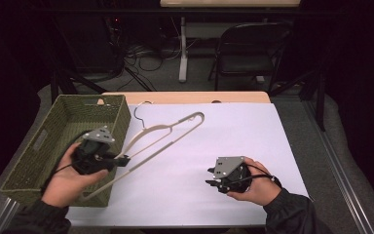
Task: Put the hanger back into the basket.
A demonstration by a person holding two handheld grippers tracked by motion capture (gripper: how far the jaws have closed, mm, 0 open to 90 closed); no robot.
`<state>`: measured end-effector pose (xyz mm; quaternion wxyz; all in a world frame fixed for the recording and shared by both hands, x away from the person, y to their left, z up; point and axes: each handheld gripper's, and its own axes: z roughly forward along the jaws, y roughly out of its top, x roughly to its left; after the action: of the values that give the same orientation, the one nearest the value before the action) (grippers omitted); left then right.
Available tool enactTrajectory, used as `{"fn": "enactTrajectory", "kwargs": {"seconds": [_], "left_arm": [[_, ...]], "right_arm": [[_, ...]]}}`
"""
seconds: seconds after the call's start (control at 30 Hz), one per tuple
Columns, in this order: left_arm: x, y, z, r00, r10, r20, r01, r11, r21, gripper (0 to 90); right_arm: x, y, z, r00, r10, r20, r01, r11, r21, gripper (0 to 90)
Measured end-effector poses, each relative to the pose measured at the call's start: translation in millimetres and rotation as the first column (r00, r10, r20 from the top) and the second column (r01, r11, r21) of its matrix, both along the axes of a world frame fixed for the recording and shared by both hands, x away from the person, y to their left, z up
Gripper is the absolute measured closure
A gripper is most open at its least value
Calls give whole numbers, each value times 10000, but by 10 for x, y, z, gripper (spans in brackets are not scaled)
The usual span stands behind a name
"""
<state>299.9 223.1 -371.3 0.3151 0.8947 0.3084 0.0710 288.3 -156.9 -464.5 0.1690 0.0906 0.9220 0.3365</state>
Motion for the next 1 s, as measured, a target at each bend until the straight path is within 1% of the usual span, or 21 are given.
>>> {"fn": "enactTrajectory", "kwargs": {"seconds": [0.07, 0.1, 0.17, 0.2, 0.23, 0.3, 0.33, 0.47, 0.57, 0.63, 0.67, 0.77, 0.8, 0.83, 0.9, 0.93, 1.0], "left_arm": [[13, 124, 84, 9998, 131, 177, -133, 9998, 115, 874], [26, 207, 125, 9991, 296, 318, -302, 9994, 166, 874], [64, 373, 176, 9975, 589, 399, -593, 9982, 84, 874], [74, 411, 184, 9971, 644, 400, -646, 9979, 47, 874], [96, 509, 199, 9951, 877, 460, -877, 9961, -17, 874], [128, 645, 213, 9916, 1170, 556, -1170, 9931, -30, 874], [153, 745, 218, 9896, 1330, 550, -1328, 9911, -59, 874], [219, 1057, 204, 9842, 1580, 801, -1580, 9874, -56, 874], [254, 1266, 182, 9800, 1829, 784, -1820, 9831, -188, 874], [272, 1369, 171, 9776, 1963, 758, -1952, 9805, -208, 874], [281, 1434, 163, 9751, 2080, 763, -2070, 9781, -215, 874], [305, 1580, 143, 9711, 2245, 809, -2239, 9745, -171, 874], [312, 1615, 136, 9709, 2259, 800, -2251, 9742, -181, 874], [322, 1668, 124, 9686, 2365, 764, -2359, 9716, -169, 874], [336, 1740, 106, 9661, 2462, 776, -2460, 9692, -124, 874], [346, 1790, 86, 9643, 2547, 731, -2547, 9670, -100, 874], [357, 1864, 48, 9610, 2677, 692, -2678, 9634, -87, 874]], "right_arm": [[24, 0, -6, 10000, -19, 4, 19, 10000, 16, 622], [35, -1, -9, 10000, -38, -25, 39, 10000, 29, 622], [55, 3, -19, 9999, -90, -58, 90, 10000, 38, 620], [61, 2, -24, 9999, -128, -80, 128, 9999, 7, 619], [65, 3, -24, 9999, -134, -84, 134, 9999, -7, 618], [80, 1, -34, 9999, -115, -63, 115, 9999, -2, 614], [84, -3, -37, 9998, -167, -101, 167, 9999, -32, 612], [126, -38, -52, 9994, -313, -117, 313, 9995, 14, 604], [146, -59, -69, 9990, -420, -172, 421, 9991, 21, 600], [156, -70, -83, 9985, -506, -188, 507, 9987, 33, 599], [162, -76, -87, 9984, -521, -203, 521, 9986, -11, 598], [178, -87, -93, 9981, -581, -189, 581, 9983, -43, 595], [178, -87, -93, 9981, -581, -189, 581, 9983, -43, 595], [179, -88, -93, 9981, -590, -181, 590, 9982, -48, 595], [182, -94, -92, 9977, -654, -165, 652, 9978, -106, 595], [182, -94, -99, 9975, -660, -236, 660, 9978, -5, 595], [190, -100, -103, 9976, -665, -206, 663, 9978, -66, 595]]}}
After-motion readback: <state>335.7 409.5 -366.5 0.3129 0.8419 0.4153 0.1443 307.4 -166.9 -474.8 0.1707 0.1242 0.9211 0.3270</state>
